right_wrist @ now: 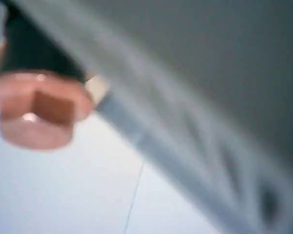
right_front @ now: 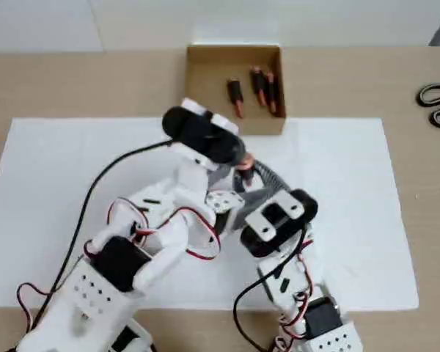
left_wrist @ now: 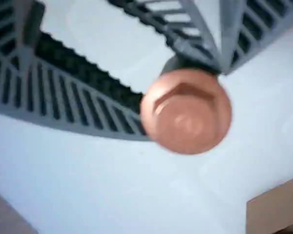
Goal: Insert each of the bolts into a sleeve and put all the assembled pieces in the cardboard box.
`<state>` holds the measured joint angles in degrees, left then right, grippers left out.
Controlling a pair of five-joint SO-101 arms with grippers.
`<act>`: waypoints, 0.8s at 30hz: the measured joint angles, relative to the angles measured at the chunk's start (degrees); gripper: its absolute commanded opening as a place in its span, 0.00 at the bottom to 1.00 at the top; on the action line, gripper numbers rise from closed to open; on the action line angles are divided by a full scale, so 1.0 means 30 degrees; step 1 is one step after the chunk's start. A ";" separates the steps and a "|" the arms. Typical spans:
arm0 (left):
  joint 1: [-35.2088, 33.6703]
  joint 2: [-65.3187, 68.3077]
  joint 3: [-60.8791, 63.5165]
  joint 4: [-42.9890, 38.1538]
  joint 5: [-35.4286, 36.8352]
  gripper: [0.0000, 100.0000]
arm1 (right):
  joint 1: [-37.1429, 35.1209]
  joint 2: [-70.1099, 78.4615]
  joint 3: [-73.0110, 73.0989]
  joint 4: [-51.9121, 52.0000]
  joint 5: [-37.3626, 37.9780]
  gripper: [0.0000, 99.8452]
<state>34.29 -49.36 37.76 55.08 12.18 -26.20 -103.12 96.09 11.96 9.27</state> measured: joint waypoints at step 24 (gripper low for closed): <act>-0.7883 -1.5707 0.8908 0.1319 -0.0762 0.01 | 0.3663 0.0000 -0.1817 0.2549 0.0000 0.00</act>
<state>10.64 -96.48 64.48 59.03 9.89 -15.21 -103.12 90.64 19.60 9.27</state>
